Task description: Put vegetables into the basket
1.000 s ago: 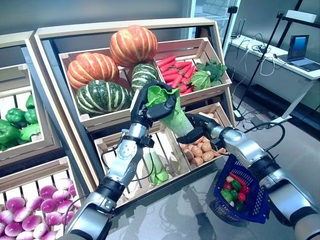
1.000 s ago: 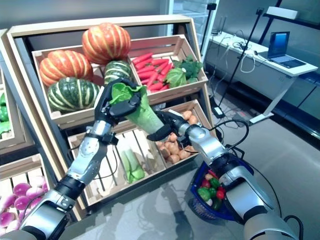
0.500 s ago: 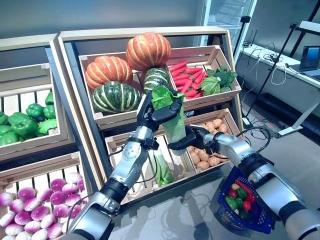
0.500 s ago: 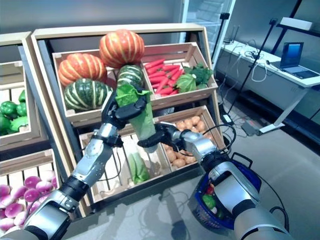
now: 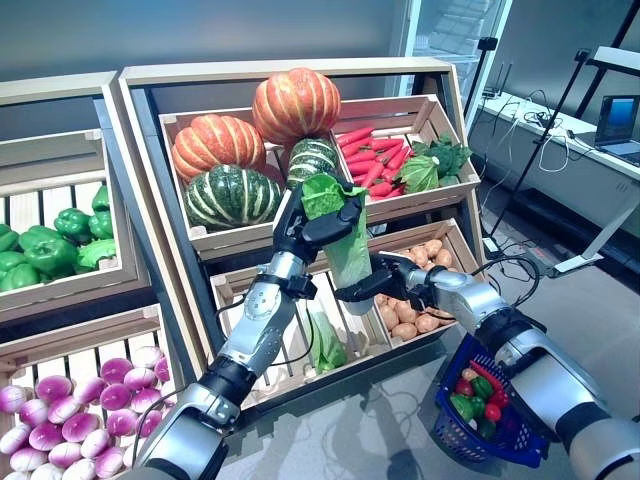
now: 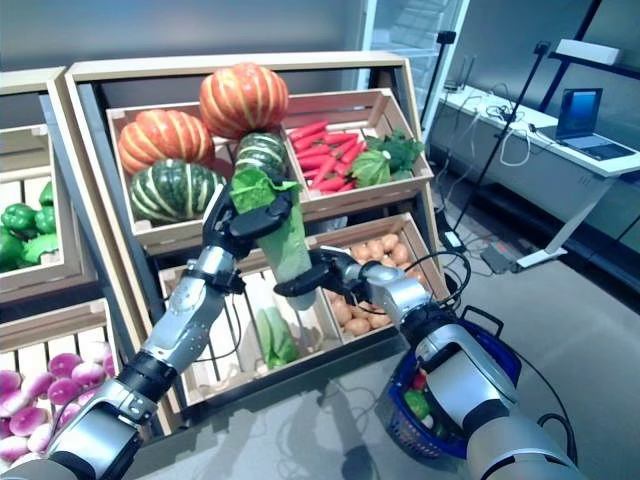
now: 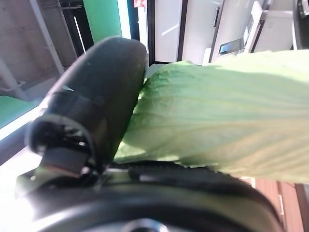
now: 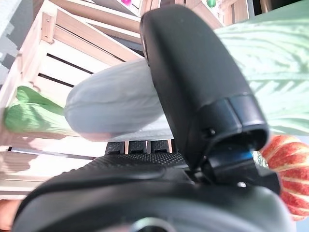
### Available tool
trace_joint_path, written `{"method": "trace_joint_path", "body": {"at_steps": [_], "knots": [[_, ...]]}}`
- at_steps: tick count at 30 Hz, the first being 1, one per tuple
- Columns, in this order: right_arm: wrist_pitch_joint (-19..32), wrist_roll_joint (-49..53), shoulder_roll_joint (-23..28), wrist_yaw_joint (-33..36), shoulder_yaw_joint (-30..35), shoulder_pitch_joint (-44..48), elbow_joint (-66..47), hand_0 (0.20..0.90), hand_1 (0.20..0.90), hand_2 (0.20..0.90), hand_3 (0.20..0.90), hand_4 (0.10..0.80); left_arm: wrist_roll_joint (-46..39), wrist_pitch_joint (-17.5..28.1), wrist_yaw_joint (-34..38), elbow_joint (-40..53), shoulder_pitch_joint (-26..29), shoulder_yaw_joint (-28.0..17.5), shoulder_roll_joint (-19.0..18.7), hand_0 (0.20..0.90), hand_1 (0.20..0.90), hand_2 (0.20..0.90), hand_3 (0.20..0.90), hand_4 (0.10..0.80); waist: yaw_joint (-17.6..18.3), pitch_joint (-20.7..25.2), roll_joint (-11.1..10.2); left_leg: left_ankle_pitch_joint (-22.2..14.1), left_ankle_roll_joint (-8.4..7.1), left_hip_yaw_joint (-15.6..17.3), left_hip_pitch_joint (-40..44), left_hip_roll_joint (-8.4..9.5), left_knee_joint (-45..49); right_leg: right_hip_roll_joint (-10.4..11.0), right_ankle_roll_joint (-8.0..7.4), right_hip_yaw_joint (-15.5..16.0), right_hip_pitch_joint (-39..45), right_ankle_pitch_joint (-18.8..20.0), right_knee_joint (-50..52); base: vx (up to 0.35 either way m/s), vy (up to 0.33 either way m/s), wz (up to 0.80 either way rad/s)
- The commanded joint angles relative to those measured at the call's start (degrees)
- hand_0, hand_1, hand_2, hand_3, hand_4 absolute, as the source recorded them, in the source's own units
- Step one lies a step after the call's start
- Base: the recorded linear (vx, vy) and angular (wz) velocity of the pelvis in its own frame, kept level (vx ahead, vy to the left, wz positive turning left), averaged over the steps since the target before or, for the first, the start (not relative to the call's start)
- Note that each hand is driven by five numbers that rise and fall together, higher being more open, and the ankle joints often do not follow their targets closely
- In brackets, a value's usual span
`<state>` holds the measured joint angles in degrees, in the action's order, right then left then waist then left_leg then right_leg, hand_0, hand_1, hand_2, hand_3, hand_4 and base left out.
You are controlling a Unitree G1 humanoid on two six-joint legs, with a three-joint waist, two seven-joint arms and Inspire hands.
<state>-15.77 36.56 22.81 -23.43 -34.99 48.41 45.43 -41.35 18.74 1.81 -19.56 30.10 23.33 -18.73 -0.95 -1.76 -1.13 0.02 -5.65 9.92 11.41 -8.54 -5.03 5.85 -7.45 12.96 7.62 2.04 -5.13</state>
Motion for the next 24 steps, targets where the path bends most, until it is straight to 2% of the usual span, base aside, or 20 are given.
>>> {"method": "trace_joint_path", "body": {"at_steps": [1, 7, 12, 13, 15, 20, 24], "knots": [[7.27, 9.16, 3.33, 5.03, 8.93, 6.17, 1.03, 0.3, 0.3, 0.3, 0.3, 0.4, 1.04, 4.53, -5.15, 1.29, 5.28, 3.68, 1.19, 0.9, 0.9, 0.9, 0.9, 0.8, -0.43, 4.32, -1.31, -5.92, 4.41, 0.91, -1.49, 3.45, 0.03, -1.58, 4.25, -1.25, 1.02, -5.15, 0.13, 0.0, 0.0, 0.0], [8.44, 8.82, 7.62, 5.74, 12.91, -3.01, -1.64, 0.3, 0.3, 0.3, 0.3, 0.4, 4.41, 4.37, -4.16, 1.06, 0.96, -0.55, -4.28, 0.9, 0.9, 0.9, 0.9, 0.8, -0.07, 3.43, -1.16, -6.01, 4.43, 1.89, -1.09, 3.23, 0.03, -1.55, 4.15, -1.49, 1.07, -5.05, 0.13, 0.003, -0.002, -0.01], [10.39, 7.36, 11.26, 4.28, 17.91, -14.83, -3.19, 0.3, 0.3, 0.3, 0.3, 0.4, 11.94, 6.83, -0.62, -1.15, -3.71, -6.08, -9.49, 0.9, 0.9, 0.9, 0.9, 0.8, 0.48, 2.83, -1.11, -6.01, 4.5, 2.63, -0.84, 3.09, 0.03, -1.5, 3.94, -1.51, 1.13, -5.14, 0.13, 0.018, -0.013, -0.07], [10.42, 7.52, 11.34, 4.39, 18.03, -15.08, -3.25, 0.3, 0.3, 0.3, 0.3, 0.4, 12.26, 6.82, -0.52, -1.13, -3.81, -6.14, -9.59, 0.9, 0.9, 0.9, 0.9, 0.8, 0.47, 2.84, -1.12, -6.01, 4.5, 2.65, -0.84, 3.08, 0.03, -1.5, 3.94, -1.52, 1.13, -5.14, 0.13, 0.022, -0.027, -0.05], [12.1, 6.96, 13.46, 3.06, 21.46, -20.47, -3.23, 0.3, 0.3, 0.3, 0.3, 0.4, 13.75, 7.67, 0.93, -2.53, -5.57, -9.14, -12.38, 0.9, 0.9, 0.9, 0.9, 0.8, 0.96, 2.38, -1.14, -5.88, 4.43, 3.13, -0.8, 2.9, 0.03, -1.52, 3.85, -1.59, 1.06, -5.04, 0.13, 0.023, -0.037, -0.05], [14.19, 4.92, 15.42, 5.18, 25.7, -25.71, -3.99, 0.3, 0.3, 0.3, 0.3, 0.4, 13.71, 6.22, 2.6, -2.92, -7.55, -12.66, -13.4, 0.9, 0.9, 0.9, 0.9, 0.8, 1.81, 1.49, -1.31, -5.75, 4.25, 3.72, -0.7, 2.44, 0.03, -1.74, 3.93, -1.74, 1.05, -5.0, 0.13, 0.023, -0.088, -0.08], [14.46, 4.7, 16.39, 6.43, 30.73, -29.82, -5.58, 0.3, 0.3, 0.3, 0.3, 0.4, 10.83, 4.75, -0.15, -2.53, -11.93, -16.14, -12.57, 0.9, 0.9, 0.9, 0.9, 0.8, 2.44, 0.84, -1.76, -5.15, 4.06, 5.21, 0.3, 1.82, 0.17, -2.25, 4.65, -2.98, 1.38, -5.1, 0.14, 0.055, -0.156, -0.06]]}}
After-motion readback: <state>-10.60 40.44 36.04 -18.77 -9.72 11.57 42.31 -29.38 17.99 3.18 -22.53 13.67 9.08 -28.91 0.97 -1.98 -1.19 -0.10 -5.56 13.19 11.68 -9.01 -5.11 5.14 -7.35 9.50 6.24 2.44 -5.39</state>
